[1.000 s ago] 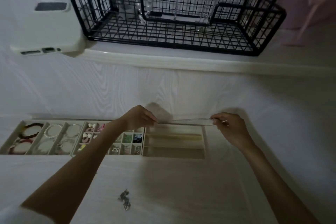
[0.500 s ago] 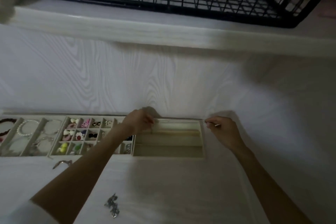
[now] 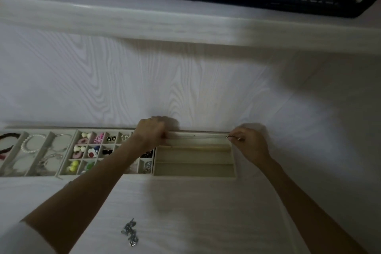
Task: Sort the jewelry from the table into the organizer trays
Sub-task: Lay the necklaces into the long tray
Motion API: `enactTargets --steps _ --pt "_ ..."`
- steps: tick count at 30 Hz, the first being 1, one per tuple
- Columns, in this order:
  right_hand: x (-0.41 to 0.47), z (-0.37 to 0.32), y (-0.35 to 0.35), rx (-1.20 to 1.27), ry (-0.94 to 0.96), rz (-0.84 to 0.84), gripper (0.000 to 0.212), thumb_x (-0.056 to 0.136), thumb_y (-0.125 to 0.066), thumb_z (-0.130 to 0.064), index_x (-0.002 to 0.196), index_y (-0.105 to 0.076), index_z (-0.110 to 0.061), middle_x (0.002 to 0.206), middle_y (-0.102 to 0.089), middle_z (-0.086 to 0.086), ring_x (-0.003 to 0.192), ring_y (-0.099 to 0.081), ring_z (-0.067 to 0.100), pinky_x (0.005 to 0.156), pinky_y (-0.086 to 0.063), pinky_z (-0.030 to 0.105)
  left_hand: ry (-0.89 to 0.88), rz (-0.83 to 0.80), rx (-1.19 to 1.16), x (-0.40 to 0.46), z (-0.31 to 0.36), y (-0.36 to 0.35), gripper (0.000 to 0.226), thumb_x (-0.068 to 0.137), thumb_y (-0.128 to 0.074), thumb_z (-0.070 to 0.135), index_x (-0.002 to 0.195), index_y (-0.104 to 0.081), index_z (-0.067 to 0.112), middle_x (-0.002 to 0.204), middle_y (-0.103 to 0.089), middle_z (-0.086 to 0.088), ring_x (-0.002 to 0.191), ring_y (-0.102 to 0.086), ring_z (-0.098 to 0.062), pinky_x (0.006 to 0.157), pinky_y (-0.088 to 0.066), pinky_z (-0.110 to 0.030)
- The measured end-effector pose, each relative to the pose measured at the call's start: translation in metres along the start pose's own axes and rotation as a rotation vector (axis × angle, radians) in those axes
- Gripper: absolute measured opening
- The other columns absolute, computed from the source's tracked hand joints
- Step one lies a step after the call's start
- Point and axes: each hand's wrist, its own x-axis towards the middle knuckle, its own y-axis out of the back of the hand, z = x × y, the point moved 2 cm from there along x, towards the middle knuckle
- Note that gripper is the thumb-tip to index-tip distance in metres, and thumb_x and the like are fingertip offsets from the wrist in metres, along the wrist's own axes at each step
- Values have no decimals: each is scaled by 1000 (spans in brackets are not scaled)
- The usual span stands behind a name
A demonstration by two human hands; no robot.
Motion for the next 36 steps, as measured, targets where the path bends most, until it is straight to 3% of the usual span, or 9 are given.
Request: enactTargets --steps 5,10,16,20,27,31,36 --pt "2 -5 -3 -66 55 -36 6 79 -74 -17 85 -75 -17 69 -61 -5 60 -49 1 56 -36 19 -40 -46 122 5 1 0 28 94 -50 24 119 -59 18 120 -61 -5 111 -57 -22 91 -43 -32" --pt "4 -9 -6 -174 109 -101 7 79 -73 -20 85 -76 -18 57 -45 -13 56 -42 0 51 -26 14 -100 -87 198 6 2 0 23 93 -54 32 111 -67 24 117 -64 -1 108 -58 -18 90 -44 -30" --pt "9 -13 -11 -315 111 -131 14 81 -72 -25 92 -76 -17 68 -59 -11 64 -50 1 51 -26 8 -150 -95 260 6 13 7 27 95 -52 21 120 -59 16 120 -60 -4 110 -56 -20 91 -44 -30" --pt "13 -20 -11 -561 142 -176 18 87 -64 -30 98 -75 -22 97 -71 1 90 -64 19 65 -39 22 -141 -91 273 6 14 7 28 95 -52 18 122 -57 14 120 -60 -6 111 -56 -20 91 -43 -31" --pt "21 -13 -14 -684 168 -212 25 86 -62 -39 98 -72 -21 103 -68 2 99 -60 21 73 -40 25 -160 -47 253 7 11 5 26 96 -49 18 120 -57 14 117 -62 -5 109 -56 -20 90 -44 -31" --pt "15 -18 -2 -613 195 -183 23 91 -54 -20 103 -73 -18 105 -71 4 95 -65 22 78 -50 29 -152 -40 205 6 -3 -5 24 97 -46 26 112 -64 20 113 -64 -2 105 -59 -20 83 -42 -30" --pt "2 -15 13 -535 256 -107 37 85 -49 3 111 -69 -13 114 -67 11 108 -60 29 92 -47 38 -178 -47 52 -4 -23 -10 27 96 -45 21 116 -63 22 113 -67 0 93 -64 -19 81 -49 -31"
